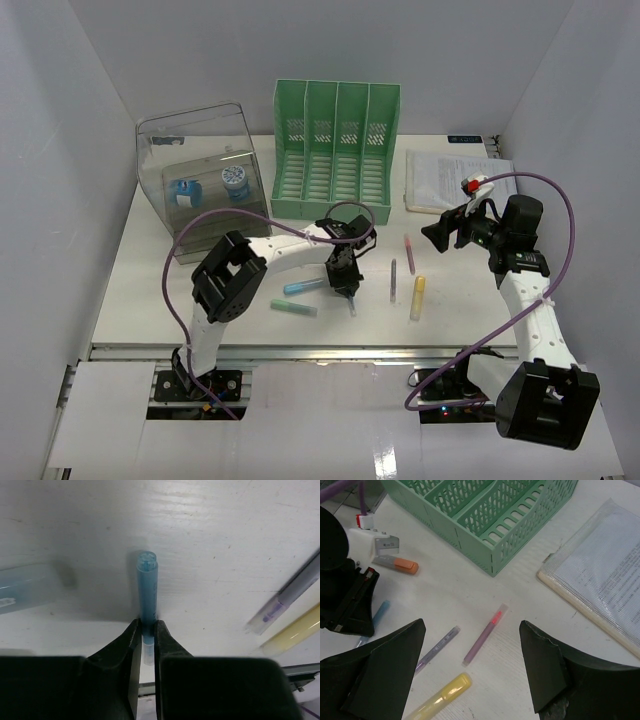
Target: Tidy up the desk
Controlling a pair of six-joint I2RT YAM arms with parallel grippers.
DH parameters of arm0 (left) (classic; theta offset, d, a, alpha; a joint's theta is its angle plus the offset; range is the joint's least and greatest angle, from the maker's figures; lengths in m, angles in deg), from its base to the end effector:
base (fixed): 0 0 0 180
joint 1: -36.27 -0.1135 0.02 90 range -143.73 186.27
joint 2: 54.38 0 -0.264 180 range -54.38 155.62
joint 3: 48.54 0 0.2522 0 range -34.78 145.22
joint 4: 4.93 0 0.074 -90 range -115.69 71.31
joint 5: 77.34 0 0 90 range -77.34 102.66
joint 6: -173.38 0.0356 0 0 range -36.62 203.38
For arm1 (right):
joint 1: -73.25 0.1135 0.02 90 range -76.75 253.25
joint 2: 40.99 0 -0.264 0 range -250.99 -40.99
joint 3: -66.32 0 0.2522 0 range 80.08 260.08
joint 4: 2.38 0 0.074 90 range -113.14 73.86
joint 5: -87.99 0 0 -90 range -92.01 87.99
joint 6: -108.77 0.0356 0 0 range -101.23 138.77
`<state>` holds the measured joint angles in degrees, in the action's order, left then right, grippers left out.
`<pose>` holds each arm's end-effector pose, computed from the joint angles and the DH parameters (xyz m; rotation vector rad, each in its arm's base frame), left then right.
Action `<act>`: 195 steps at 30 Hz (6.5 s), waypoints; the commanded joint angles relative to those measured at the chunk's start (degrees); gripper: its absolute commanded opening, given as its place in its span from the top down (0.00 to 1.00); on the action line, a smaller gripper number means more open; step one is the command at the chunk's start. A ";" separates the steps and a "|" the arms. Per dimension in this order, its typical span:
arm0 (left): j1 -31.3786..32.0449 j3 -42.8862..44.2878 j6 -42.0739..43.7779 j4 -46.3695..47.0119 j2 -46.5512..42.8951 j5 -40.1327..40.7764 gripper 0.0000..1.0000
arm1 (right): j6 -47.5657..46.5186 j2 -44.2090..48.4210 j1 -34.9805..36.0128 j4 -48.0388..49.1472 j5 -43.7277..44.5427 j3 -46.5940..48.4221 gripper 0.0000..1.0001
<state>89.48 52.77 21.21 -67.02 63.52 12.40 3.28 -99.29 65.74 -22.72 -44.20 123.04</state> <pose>0.2435 -0.3258 0.1673 -0.2359 3.0198 -0.2574 0.2277 -0.0059 0.2937 -0.5977 1.7765 0.4414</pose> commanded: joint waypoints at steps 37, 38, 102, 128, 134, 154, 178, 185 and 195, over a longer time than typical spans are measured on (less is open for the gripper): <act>-48.83 -37.02 -34.27 22.99 -49.43 6.67 0.93 | -0.63 -1.58 -0.67 2.91 -1.75 -0.92 0.18; -48.99 -37.29 -34.28 22.98 -49.22 6.30 0.87 | -0.76 -1.87 -0.67 2.81 -1.79 -0.95 0.17; -49.79 -45.50 15.65 14.08 -109.61 -21.15 0.02 | -47.74 -35.93 54.89 -31.03 29.04 45.73 0.92; -49.79 -42.67 18.02 3.34 -120.61 -16.71 0.02 | -37.54 -72.33 69.90 -7.95 44.04 79.48 0.23; -49.88 -44.22 15.47 6.13 -119.74 -24.72 0.06 | -34.97 -62.40 69.25 -14.23 38.84 73.47 0.16; -71.92 -59.01 6.62 18.23 -111.06 -54.61 0.17 | -10.29 -10.32 9.18 -16.06 -15.13 7.32 0.20; -66.11 -62.60 2.19 36.01 -92.00 -42.22 0.10 | -7.01 -5.86 -3.78 -14.78 -18.45 3.96 0.15; -26.80 -59.99 3.93 42.62 -77.84 -16.76 0.10 | -7.17 -5.82 -4.32 -14.82 -18.29 3.85 0.15; 7.82 -38.00 2.71 43.42 -40.94 17.15 0.10 | -5.36 -5.89 -7.30 -14.52 -9.61 4.34 0.15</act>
<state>93.00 4.74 24.04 -25.19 11.63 14.63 -3.75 -105.61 59.71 -38.53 -57.71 127.04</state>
